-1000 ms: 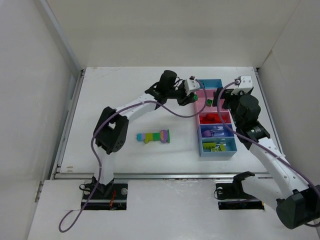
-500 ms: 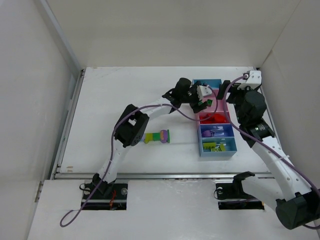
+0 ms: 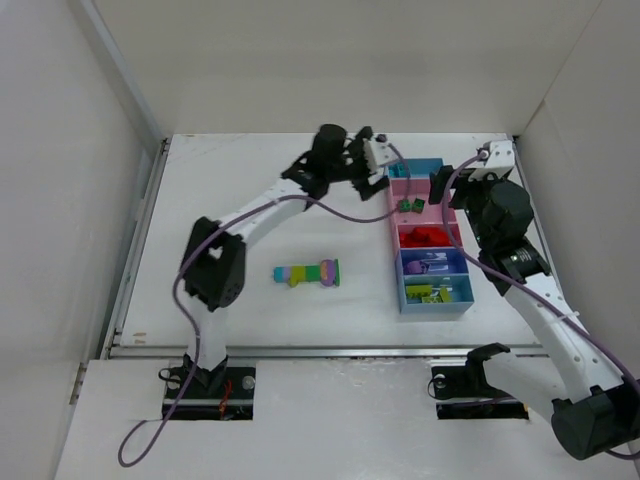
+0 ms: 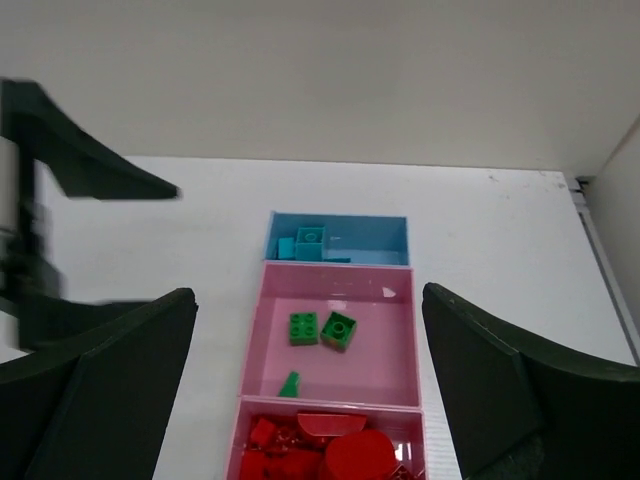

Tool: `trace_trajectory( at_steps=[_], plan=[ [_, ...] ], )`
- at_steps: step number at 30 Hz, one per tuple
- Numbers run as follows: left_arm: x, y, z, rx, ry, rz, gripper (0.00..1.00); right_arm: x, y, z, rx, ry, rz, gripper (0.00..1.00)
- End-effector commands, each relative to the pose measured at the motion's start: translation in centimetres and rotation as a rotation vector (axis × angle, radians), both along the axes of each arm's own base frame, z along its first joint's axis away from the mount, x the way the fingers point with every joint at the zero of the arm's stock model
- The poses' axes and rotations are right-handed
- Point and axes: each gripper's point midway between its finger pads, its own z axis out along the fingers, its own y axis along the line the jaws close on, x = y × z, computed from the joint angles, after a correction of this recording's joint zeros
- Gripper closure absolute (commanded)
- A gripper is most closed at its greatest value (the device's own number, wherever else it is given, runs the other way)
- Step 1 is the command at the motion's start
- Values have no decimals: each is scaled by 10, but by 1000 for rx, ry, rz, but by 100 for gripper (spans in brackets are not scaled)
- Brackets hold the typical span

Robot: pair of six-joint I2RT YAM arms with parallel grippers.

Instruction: Sort the legos into containers by color

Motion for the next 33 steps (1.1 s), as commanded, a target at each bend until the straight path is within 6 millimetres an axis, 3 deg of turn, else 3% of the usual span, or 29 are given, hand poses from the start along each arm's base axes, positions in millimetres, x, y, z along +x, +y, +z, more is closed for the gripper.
trace_trajectory(
  at_steps=[1, 3, 4, 7, 10, 17, 21, 26, 33],
  plan=[
    [-31, 82, 9, 161, 5, -26, 15, -1, 26, -3, -42, -1, 157, 1],
    [-56, 108, -19, 314, -30, -123, 15, 0, 38, -9, -45, 16, 222, 1],
    [-89, 132, -48, 422, 65, -177, 15, 1, 44, -14, -47, 29, 242, 1],
    [-138, 171, -93, 573, 150, -278, 15, 2, 56, -22, -52, 51, 271, 1],
    [-161, 187, -123, 653, 138, -262, 4, 3, 68, -26, -76, 59, 311, 1],
    [-170, 187, -140, 639, 95, -237, 0, -5, 80, -28, -88, 62, 337, 1],
    [-169, 178, -169, 681, 102, -265, 0, -12, 74, -29, -92, 70, 315, 1],
    [-169, 162, -182, 673, 137, -252, 0, -18, 69, -35, -103, 103, 290, 1],
    [-172, 163, -198, 677, 199, -231, 2, -22, 55, -36, -110, 111, 227, 1]
  ],
)
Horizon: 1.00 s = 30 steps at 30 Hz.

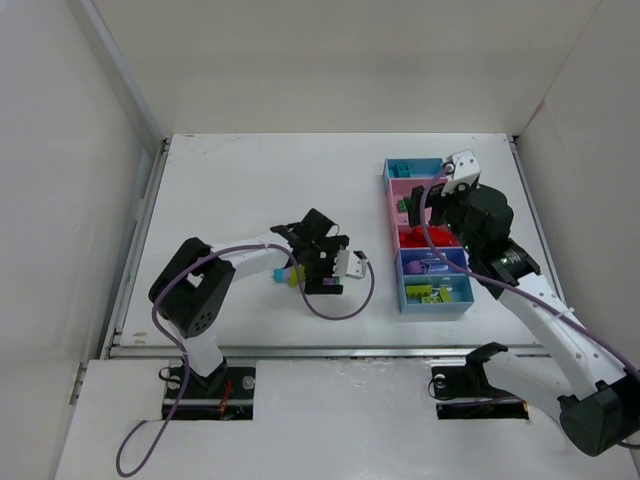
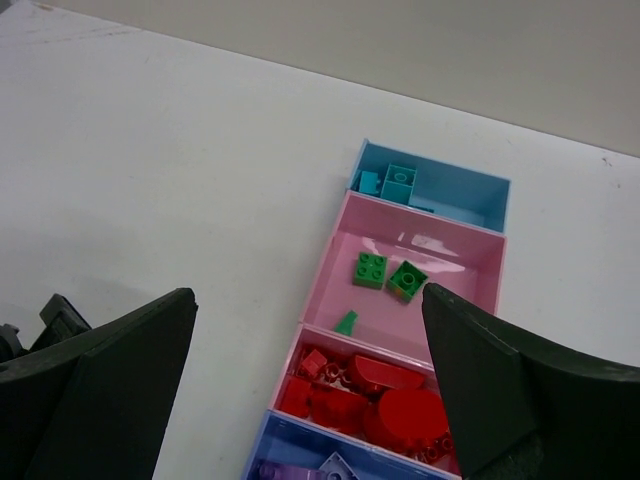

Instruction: Sort the legos into containers by color

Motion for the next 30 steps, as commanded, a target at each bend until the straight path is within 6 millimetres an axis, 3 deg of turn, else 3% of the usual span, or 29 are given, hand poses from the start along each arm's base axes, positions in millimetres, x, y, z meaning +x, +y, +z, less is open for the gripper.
trace_trajectory(
  at_steps=[1, 3, 4, 8, 9, 12, 13, 15, 16, 18, 21, 22, 23, 24, 25, 26, 30],
  plan=[
    [4, -2, 2, -10, -11, 26, 5, -3, -7, 6, -6, -23, -38, 1],
    [7, -5, -1, 1, 1, 26, 11, -3, -9, 6, -8, -23, -49, 1],
    [7, -6, -2, 5, 13, 35, 23, -4, -10, 3, -12, -14, -49, 1],
    [14, -8, -6, 19, 22, 71, 55, -5, -11, -2, -25, 4, -60, 1],
    [13, -7, -7, 26, 29, 71, 61, -6, -13, 6, -18, -13, -70, 1],
    [12, -8, -4, 21, 36, 67, 79, -7, -13, 3, -22, -3, -70, 1],
    [12, -9, -1, 13, 35, 77, 90, -8, -10, 3, -22, -3, -60, 1],
    [11, -9, 7, 6, 51, 107, 94, -9, -17, 9, -22, -13, -91, 1],
    [17, -9, 23, -16, 40, 131, 100, -8, -20, 21, -25, -39, -106, 1],
    [27, -11, 48, -56, 23, 171, 100, -6, -28, 36, -28, -71, -151, 1],
    [55, -20, 126, -229, -51, 243, 100, -6, -35, 76, -1, -143, -164, 1],
    [61, -22, 148, -277, -88, 240, 100, -6, -28, 78, -3, -132, -116, 1],
    [65, -27, 186, -364, -162, 230, 100, -6, -17, 94, 19, -147, -62, 1],
    [69, -25, 205, -406, -209, 235, 100, -7, -7, 99, 23, -142, 4, 1],
    [69, -27, 225, -456, -252, 222, 100, -16, 19, 103, 34, -133, 170, 1],
    [65, -24, 251, -510, -310, 214, 100, -22, 31, 115, 51, -131, 248, 1],
    [54, -22, 293, -648, -410, 187, 100, -30, 74, 119, 198, -48, 453, 1]
  ],
)
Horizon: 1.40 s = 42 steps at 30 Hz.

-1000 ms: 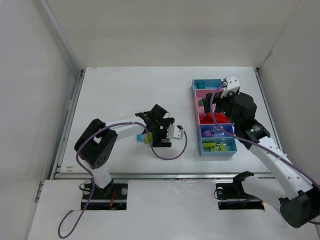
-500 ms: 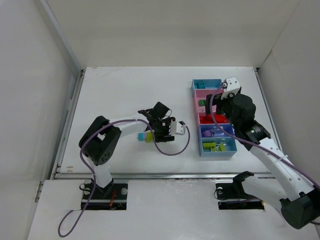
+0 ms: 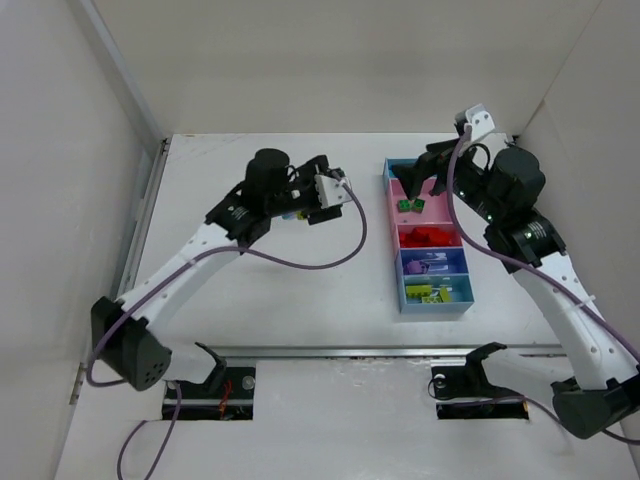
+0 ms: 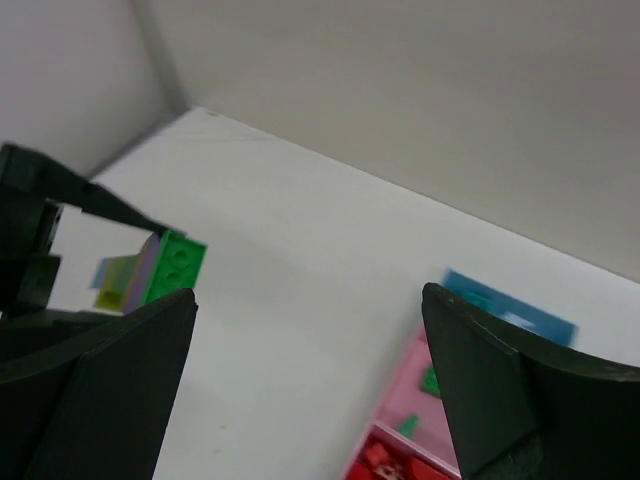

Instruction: Sort the legos into containers by color

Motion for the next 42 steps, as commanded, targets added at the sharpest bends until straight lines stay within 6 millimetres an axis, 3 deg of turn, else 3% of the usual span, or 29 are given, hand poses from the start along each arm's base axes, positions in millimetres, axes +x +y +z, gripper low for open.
trace_trajectory(
  at_steps=[1, 6, 9, 10, 13, 18, 21, 32, 35, 42],
  plan=[
    [-17, -8, 54, -151, -115, -61, 100, -23, 48, 3, 126, 98, 283, 3],
    [-28, -6, 66, -194, -117, -61, 100, -31, 87, 6, 199, 169, 483, 10],
    [-29, -5, 62, -194, -117, -61, 100, -29, 106, -5, 212, 223, 528, 10],
    [-32, -5, 69, -207, -131, -70, 100, -30, 111, -2, 221, 222, 542, 10],
    [-32, -5, 62, -203, -125, -70, 100, -35, 122, 1, 222, 213, 565, 10],
    [-35, -7, 69, -228, -139, -87, 100, -35, 126, -17, 243, 272, 558, 14],
    [-37, -6, 63, -223, -132, -86, 100, -24, 128, -32, 269, 318, 514, 17],
    [-42, -4, 62, -229, -122, -93, 100, -6, 142, -50, 302, 389, 517, 27],
    [-44, -3, 65, -234, -129, -93, 100, -6, 142, -50, 302, 389, 517, 37],
    [-44, -3, 63, -234, -129, -93, 100, -18, 148, -54, 297, 409, 605, 82]
  ],
)
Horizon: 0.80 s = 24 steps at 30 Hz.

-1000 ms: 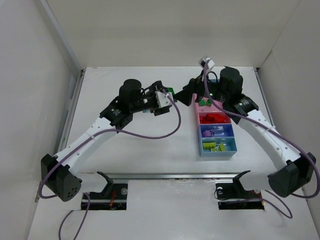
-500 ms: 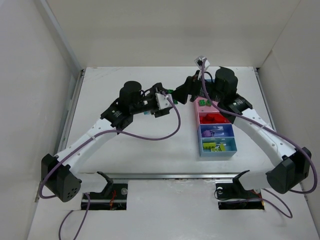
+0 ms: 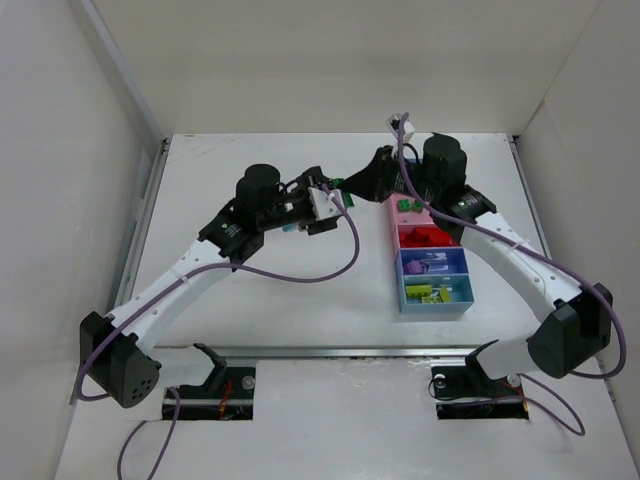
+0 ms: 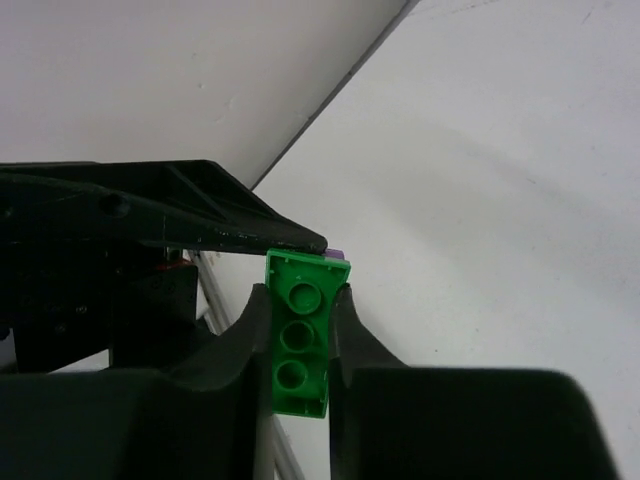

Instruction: Sort the legos into containers by color

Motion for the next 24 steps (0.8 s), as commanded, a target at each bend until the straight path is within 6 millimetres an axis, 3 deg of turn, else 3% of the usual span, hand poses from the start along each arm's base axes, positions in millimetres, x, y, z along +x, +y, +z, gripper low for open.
trace_trajectory(
  at_steps=[1, 5, 7, 13, 19, 24],
  plan=[
    [-11, -2, 28, -74, -48, -37, 100, -11, 10, 16, 36, -88, 94, 97],
    [-11, 0, 19, -56, -26, -28, 100, -14, 5, 16, 38, -97, 76, 100],
    [-11, 3, 1, -28, 7, -14, 100, -12, -10, 20, 48, -122, 35, 100],
    [-9, 5, -13, -30, 50, 18, 100, -1, -35, 21, 44, -150, -71, 100],
    [-4, 11, -24, -5, 59, 48, 100, 10, -43, -2, 17, -104, -116, 100],
    [-2, 17, -33, 14, 81, 67, 100, 15, -52, -3, 14, -105, -154, 100]
  ],
)
